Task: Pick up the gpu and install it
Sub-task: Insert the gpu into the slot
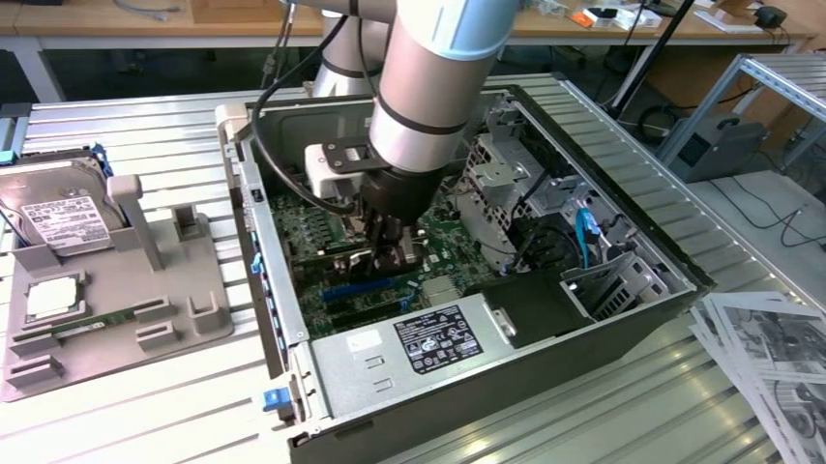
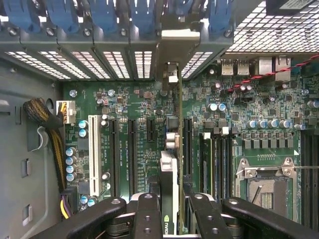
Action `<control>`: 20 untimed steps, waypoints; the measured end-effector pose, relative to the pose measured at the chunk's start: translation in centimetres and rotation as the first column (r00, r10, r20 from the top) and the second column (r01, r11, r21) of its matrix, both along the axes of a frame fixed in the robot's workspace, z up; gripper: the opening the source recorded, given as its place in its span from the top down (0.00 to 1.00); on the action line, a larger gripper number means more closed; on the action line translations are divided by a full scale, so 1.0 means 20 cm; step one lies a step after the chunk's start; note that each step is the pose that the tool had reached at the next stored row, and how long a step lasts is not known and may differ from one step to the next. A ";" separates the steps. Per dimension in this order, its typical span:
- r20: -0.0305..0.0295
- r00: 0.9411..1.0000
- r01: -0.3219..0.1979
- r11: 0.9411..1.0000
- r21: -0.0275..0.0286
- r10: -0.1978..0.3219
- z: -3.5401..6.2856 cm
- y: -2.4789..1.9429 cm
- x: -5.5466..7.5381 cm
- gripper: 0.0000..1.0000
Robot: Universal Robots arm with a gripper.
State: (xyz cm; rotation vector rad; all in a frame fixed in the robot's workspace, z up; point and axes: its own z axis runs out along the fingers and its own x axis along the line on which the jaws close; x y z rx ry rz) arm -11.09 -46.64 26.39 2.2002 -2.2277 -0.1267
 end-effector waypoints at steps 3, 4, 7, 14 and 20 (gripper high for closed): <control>0.000 1.000 0.000 1.000 0.000 0.000 0.000 0.000 -0.01 0.73; 0.000 1.000 0.000 1.000 0.000 0.000 0.000 0.000 -0.01 0.73; 0.000 1.000 0.000 1.000 0.000 0.000 0.000 0.000 -0.02 0.73; 0.000 1.000 0.000 1.000 0.000 0.000 0.000 0.000 -0.02 0.73; 0.000 1.000 0.000 1.000 0.000 0.000 0.000 0.000 -0.03 0.73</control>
